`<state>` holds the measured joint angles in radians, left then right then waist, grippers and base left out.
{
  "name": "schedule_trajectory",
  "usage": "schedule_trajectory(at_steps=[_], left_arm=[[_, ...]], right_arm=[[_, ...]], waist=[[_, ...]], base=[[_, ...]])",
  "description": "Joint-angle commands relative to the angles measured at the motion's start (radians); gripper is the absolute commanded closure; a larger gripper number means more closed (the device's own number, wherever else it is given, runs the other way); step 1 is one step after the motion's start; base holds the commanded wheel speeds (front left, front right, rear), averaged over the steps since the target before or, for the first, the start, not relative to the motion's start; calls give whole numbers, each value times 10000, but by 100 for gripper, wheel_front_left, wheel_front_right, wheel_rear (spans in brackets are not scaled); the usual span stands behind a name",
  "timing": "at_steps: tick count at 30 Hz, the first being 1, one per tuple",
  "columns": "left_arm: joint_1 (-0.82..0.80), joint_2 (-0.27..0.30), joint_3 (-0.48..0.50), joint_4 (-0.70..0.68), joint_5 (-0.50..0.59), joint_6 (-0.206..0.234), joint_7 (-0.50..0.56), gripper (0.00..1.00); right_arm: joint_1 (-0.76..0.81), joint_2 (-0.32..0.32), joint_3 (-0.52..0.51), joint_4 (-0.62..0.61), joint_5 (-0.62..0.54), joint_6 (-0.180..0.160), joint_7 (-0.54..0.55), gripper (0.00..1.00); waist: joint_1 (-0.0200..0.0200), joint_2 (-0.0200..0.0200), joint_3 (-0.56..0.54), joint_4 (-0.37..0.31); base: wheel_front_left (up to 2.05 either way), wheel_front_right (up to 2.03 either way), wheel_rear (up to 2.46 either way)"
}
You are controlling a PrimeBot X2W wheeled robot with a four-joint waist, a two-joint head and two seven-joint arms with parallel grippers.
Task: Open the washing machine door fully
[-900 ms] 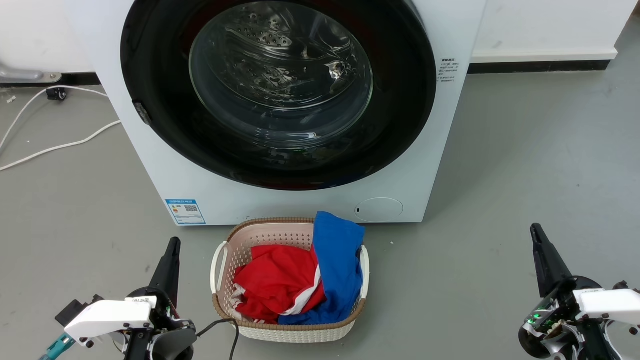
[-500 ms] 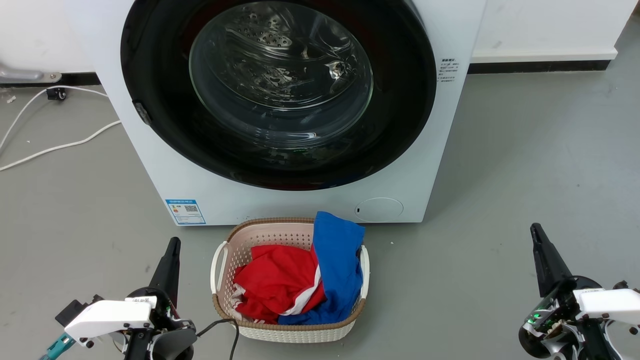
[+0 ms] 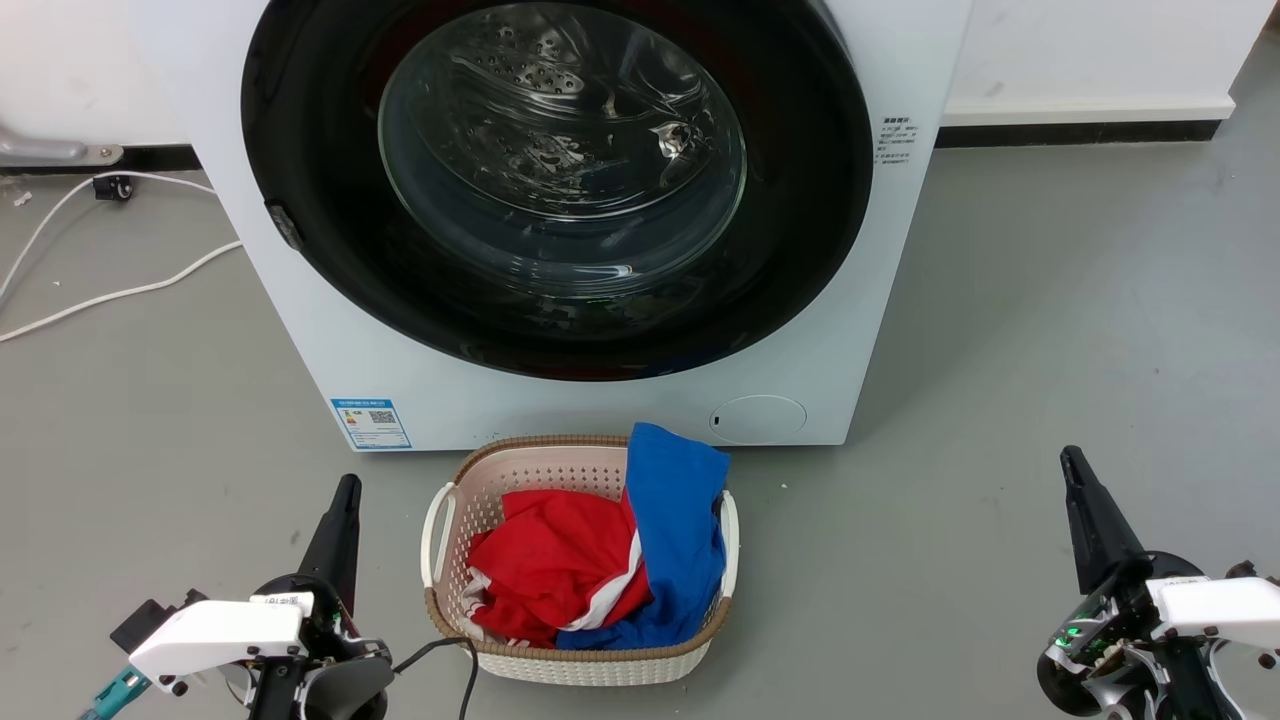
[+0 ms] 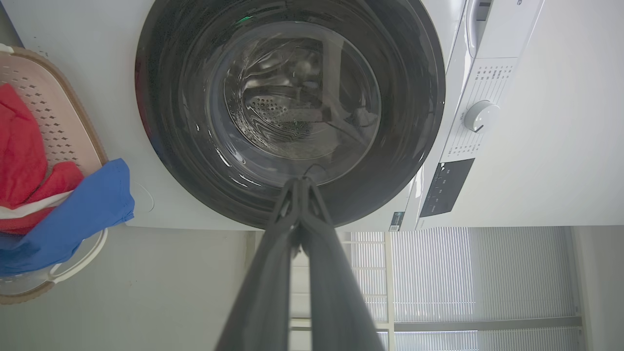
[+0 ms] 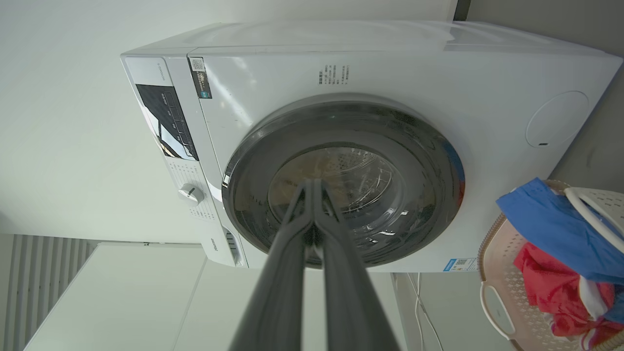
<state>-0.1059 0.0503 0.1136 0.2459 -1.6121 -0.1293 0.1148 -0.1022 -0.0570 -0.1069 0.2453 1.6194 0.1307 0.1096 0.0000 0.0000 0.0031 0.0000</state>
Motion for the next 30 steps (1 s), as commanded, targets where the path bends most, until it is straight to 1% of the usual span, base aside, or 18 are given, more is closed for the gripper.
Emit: schedule_trajectory(at_steps=[1, 13, 14, 15, 16, 17, 18, 23, 29, 30], left_arm=[[-72, -7, 23, 5, -17, -40, 21, 100], [-72, -7, 23, 5, -17, -40, 21, 100], [0, 0, -1, -3, 2, 0, -5, 0], [40, -6, -11, 62, 4, 2, -14, 100], [115, -19, -24, 145, 5, 4, -15, 100], [275, -35, -70, 172, 52, 13, -108, 0], [296, -35, -82, 118, 87, 12, -161, 0], [412, -30, -5, -149, 833, 19, -515, 0], [461, -26, 8, -553, 1838, 234, -795, 0], [461, -26, 8, -553, 1838, 234, -795, 0]], right_arm=[[-137, 33, -16, 12, -37, 0, 23, 100], [-138, 40, -26, 13, -46, 0, 33, 100], [0, 8, -12, 0, -14, 0, 5, 0], [49, 12, -4, 55, -16, 0, -2, 100], [125, 19, 4, 136, -17, -2, -6, 100], [296, 31, 24, 196, -88, -15, -97, 0], [327, 32, 26, 158, -145, -15, -150, 0], [518, 34, -25, -177, -1168, -13, -500, 0], [652, 36, -79, -530, -2269, -11, -776, 0], [652, 36, -79, -530, -2269, -11, -776, 0]], waist=[[0, 0, 0, 0], [0, 0, 0, 0], [0, 0, 0, 0], [0, 0, 0, 0], [1, 0, 0, 0], [0, 0, 2, 0], [0, 0, 3, 0], [0, 0, 16, 3], [0, 0, 42, 9], [0, 0, 42, 9]], base=[[0, 0, 0], [0, 0, 0], [0, 0, 0], [0, 0, 0], [0, 0, 0], [0, 0, 0], [0, 0, 0], [0, 0, 0], [0, 0, 0], [0, 0, 0]])
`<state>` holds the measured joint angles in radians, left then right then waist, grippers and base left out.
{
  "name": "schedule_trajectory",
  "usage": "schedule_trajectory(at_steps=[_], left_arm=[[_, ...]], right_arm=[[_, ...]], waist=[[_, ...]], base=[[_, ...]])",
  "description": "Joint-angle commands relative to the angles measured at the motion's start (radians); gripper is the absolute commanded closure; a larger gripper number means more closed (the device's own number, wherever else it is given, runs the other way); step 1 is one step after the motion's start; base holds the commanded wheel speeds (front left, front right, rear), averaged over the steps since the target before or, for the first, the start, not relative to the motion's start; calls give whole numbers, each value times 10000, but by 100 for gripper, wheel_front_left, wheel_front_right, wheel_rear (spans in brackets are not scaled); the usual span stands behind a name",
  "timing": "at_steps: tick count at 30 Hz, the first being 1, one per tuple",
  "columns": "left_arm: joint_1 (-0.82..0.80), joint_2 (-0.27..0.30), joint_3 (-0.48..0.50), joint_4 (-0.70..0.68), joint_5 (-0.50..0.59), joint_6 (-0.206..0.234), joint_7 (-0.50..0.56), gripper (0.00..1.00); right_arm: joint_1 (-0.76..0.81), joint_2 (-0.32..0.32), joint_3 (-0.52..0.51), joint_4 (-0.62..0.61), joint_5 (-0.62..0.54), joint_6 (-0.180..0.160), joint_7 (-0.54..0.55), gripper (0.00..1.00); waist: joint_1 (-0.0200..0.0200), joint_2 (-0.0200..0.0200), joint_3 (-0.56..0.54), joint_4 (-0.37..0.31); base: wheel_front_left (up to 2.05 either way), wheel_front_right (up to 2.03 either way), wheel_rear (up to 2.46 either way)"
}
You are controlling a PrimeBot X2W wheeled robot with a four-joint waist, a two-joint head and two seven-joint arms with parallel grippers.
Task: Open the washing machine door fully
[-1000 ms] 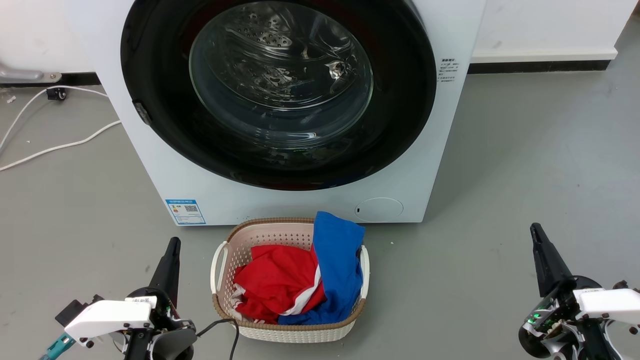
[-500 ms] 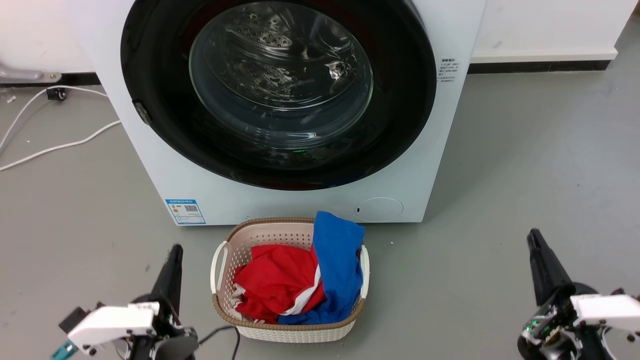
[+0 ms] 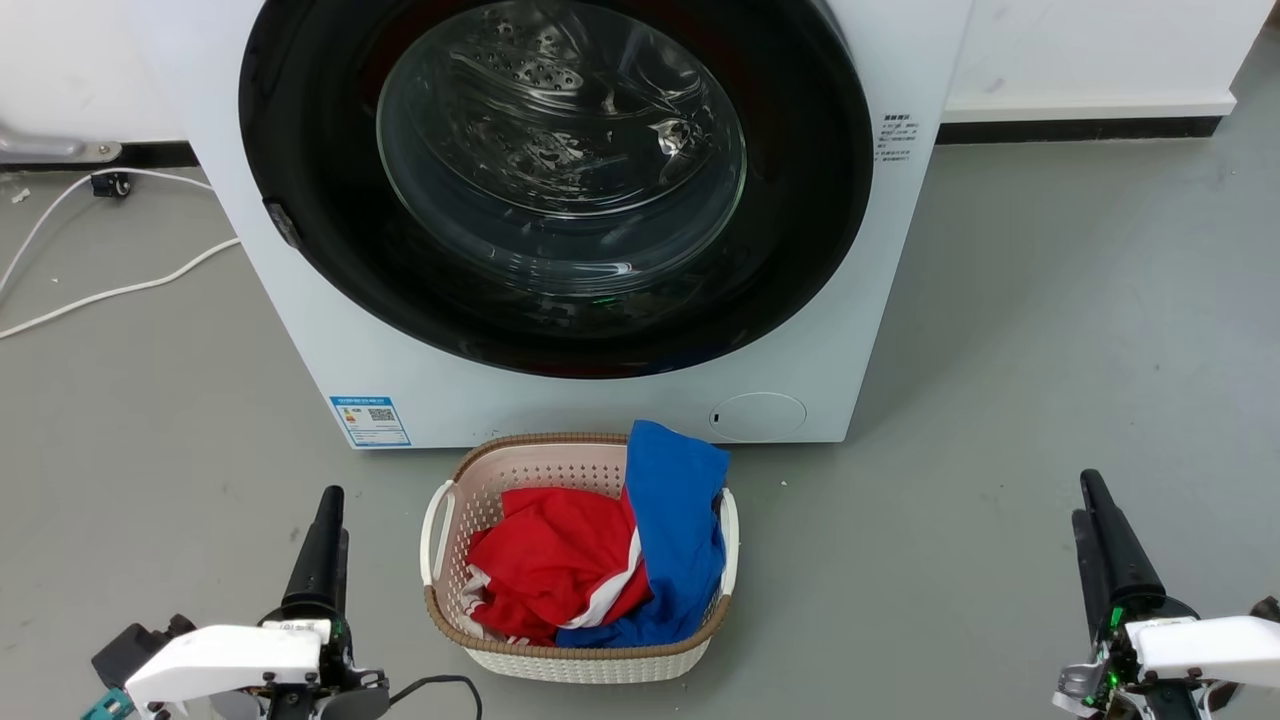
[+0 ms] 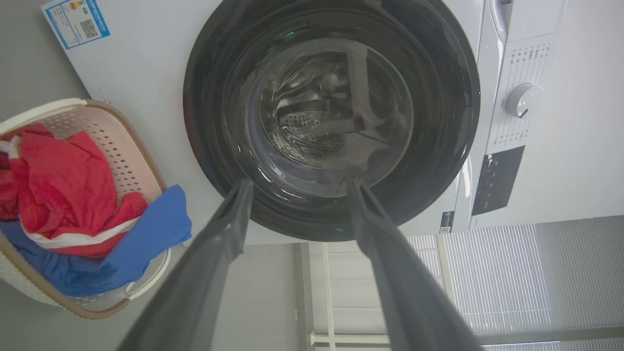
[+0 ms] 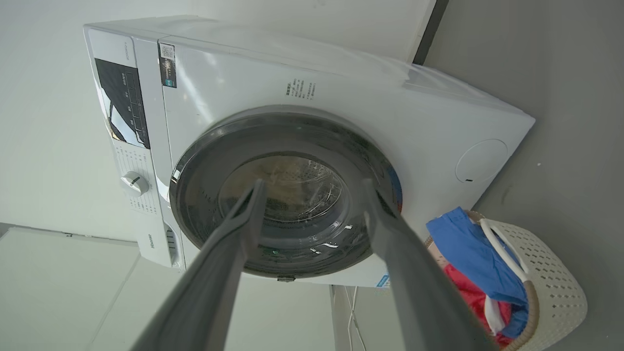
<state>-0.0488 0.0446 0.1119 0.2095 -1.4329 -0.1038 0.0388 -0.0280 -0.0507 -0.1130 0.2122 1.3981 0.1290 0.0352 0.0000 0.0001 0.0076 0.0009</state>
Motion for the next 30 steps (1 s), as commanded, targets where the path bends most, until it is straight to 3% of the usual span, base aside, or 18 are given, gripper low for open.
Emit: schedule_trajectory(at_steps=[1, 14, 30], left_arm=[[-83, 32, -11, -346, 451, 96, -124, 0], [136, 40, -567, -1131, 3549, 989, -659, 0], [320, 204, -1262, -1401, 6707, 1720, -1191, 0]], right_arm=[[-49, -27, -12, -329, -462, 6, -123, 0], [247, -23, 198, -1189, -3597, 9, -651, 0], [590, -18, 460, -1947, -6998, 13, -1177, 0]], waist=[[0, -1, 7, 4], [0, -1, 65, 48], [0, -1, 117, 117]], base=[[0, 0, 0], [0, 0, 0], [0, 0, 0]])
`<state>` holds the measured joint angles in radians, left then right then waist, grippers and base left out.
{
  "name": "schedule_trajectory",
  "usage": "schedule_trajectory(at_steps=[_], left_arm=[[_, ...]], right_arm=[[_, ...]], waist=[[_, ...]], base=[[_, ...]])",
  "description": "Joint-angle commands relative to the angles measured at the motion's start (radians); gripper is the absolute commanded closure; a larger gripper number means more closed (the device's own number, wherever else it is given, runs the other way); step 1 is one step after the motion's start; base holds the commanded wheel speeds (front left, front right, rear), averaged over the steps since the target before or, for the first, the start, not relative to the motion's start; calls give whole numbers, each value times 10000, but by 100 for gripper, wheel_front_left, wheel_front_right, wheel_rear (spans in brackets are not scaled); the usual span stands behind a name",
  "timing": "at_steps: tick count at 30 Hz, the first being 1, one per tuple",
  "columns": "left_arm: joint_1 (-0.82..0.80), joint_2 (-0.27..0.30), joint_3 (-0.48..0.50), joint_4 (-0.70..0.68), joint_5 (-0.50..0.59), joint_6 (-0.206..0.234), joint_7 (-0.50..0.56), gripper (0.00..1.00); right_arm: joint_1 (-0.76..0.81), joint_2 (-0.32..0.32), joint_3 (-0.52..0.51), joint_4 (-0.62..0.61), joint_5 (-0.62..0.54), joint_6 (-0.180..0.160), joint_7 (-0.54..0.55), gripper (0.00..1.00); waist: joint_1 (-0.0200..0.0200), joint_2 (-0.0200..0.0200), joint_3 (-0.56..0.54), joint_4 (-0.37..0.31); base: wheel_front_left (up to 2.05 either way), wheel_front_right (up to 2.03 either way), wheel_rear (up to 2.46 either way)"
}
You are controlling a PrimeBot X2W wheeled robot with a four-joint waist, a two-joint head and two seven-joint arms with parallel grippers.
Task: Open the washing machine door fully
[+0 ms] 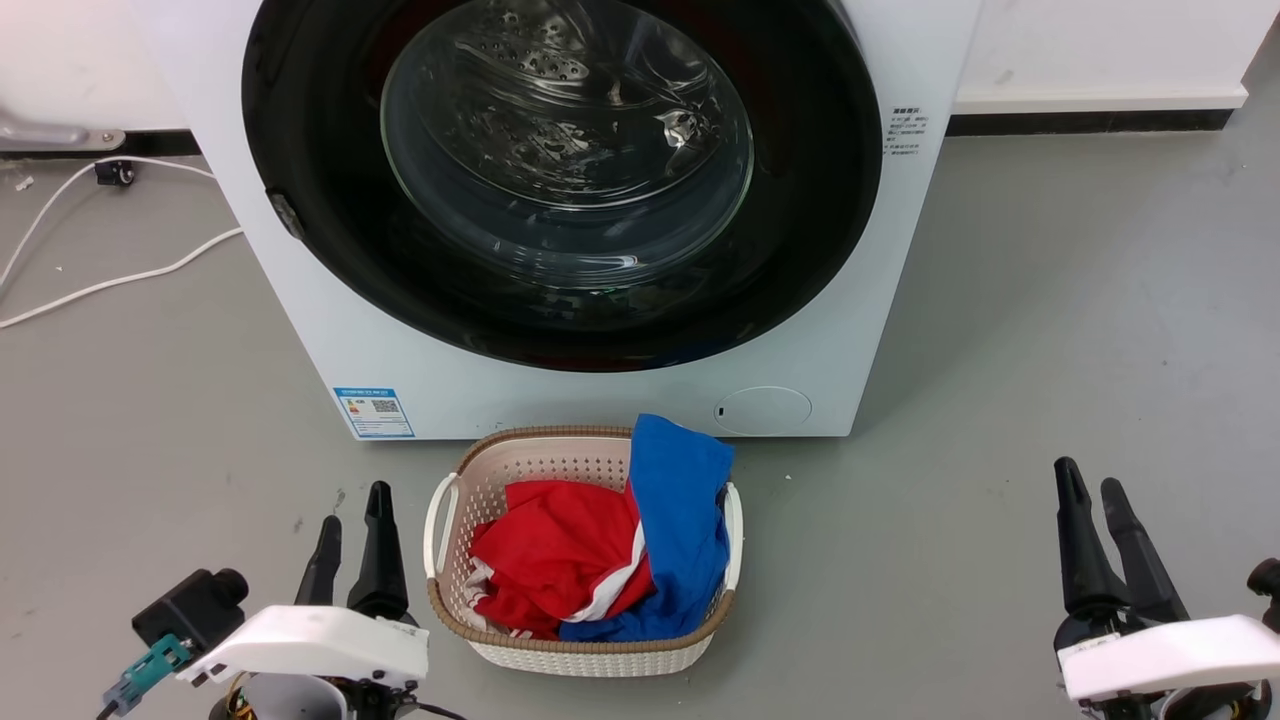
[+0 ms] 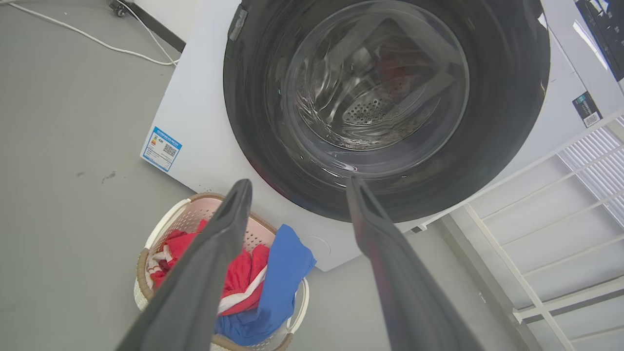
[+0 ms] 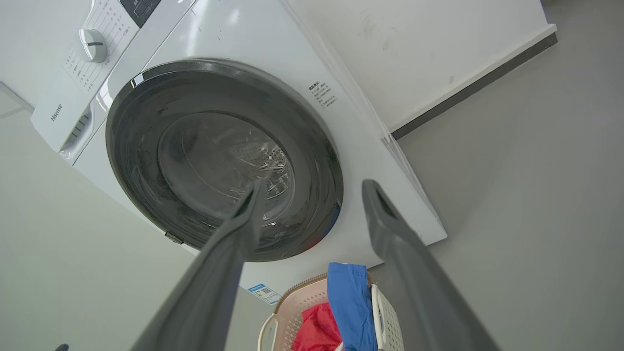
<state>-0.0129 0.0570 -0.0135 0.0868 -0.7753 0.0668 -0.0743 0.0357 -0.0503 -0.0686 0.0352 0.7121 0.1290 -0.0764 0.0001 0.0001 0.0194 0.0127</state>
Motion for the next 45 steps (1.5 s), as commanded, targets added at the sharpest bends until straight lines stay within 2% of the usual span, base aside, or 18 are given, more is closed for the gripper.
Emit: schedule_trajectory(at_steps=[1, 20, 45], left_arm=[[-35, 105, -64, -193, 287, 69, -97, 0], [102, 501, -1007, -518, 2529, 895, -658, 0], [422, 463, -1463, -780, 4800, 923, -1270, 0]], right_arm=[[-31, -22, 21, -224, -310, 13, -94, 0], [430, -16, 97, -774, -3123, 18, -651, 0], [912, -7, 87, -1343, -5514, 23, -1261, 0]], waist=[[-1, -1, 3, 6], [-1, -1, -2, 139], [-1, -1, -34, 269]], base=[[0, 0, 0], [0, 0, 0], [0, 0, 0]])
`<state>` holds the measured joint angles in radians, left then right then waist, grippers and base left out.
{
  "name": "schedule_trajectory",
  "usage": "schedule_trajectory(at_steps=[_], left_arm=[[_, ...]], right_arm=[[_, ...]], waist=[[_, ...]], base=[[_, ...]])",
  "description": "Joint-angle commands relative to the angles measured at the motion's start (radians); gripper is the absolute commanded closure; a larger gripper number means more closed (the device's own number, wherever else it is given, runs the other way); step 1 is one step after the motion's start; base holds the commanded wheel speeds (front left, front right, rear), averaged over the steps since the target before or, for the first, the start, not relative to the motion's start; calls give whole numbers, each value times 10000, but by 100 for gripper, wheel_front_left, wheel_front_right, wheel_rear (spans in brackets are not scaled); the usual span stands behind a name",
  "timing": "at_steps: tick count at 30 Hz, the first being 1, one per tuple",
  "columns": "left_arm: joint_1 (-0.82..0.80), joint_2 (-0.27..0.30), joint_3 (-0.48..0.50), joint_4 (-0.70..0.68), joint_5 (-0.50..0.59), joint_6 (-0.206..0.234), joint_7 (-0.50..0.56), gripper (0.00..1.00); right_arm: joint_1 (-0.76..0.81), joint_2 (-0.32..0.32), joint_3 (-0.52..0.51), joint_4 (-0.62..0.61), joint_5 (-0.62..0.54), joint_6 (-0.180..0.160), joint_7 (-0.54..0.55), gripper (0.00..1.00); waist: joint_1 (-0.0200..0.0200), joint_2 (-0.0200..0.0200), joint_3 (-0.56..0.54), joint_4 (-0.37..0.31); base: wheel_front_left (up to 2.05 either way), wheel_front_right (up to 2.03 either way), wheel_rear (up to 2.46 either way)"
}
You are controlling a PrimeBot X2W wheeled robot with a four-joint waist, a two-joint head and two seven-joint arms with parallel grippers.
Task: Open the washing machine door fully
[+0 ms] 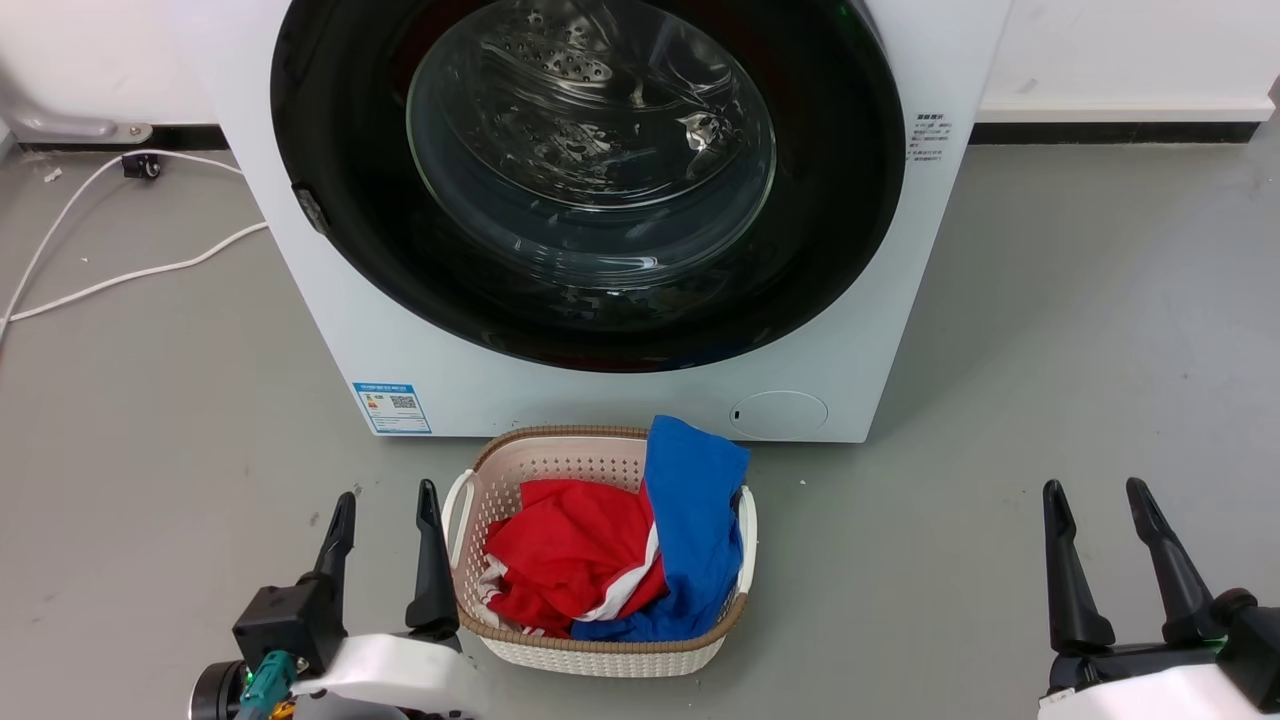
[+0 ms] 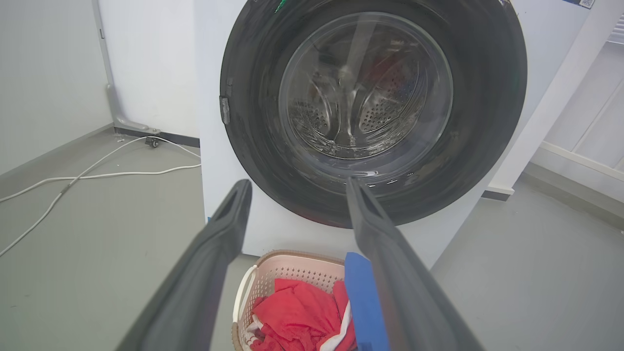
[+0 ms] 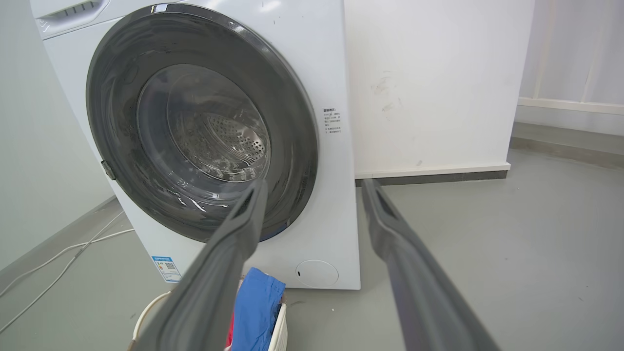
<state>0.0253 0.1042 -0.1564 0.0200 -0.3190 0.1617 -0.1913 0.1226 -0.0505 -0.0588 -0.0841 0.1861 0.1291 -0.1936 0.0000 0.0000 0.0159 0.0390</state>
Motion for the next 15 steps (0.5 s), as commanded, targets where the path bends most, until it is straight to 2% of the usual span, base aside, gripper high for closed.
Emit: schedule_trajectory(at_steps=[1, 15], left_arm=[[60, -21, -39, -113, 304, -35, -121, 0], [279, -243, 85, -18, 1366, -241, -417, 0]], right_arm=[[73, -5, -10, -157, -321, 21, -119, 0], [341, -1, -94, -302, -977, 23, -388, 0]], waist=[[0, 0, 1, 7], [0, 0, -5, 51]], base=[[0, 0, 0], [0, 0, 0]])
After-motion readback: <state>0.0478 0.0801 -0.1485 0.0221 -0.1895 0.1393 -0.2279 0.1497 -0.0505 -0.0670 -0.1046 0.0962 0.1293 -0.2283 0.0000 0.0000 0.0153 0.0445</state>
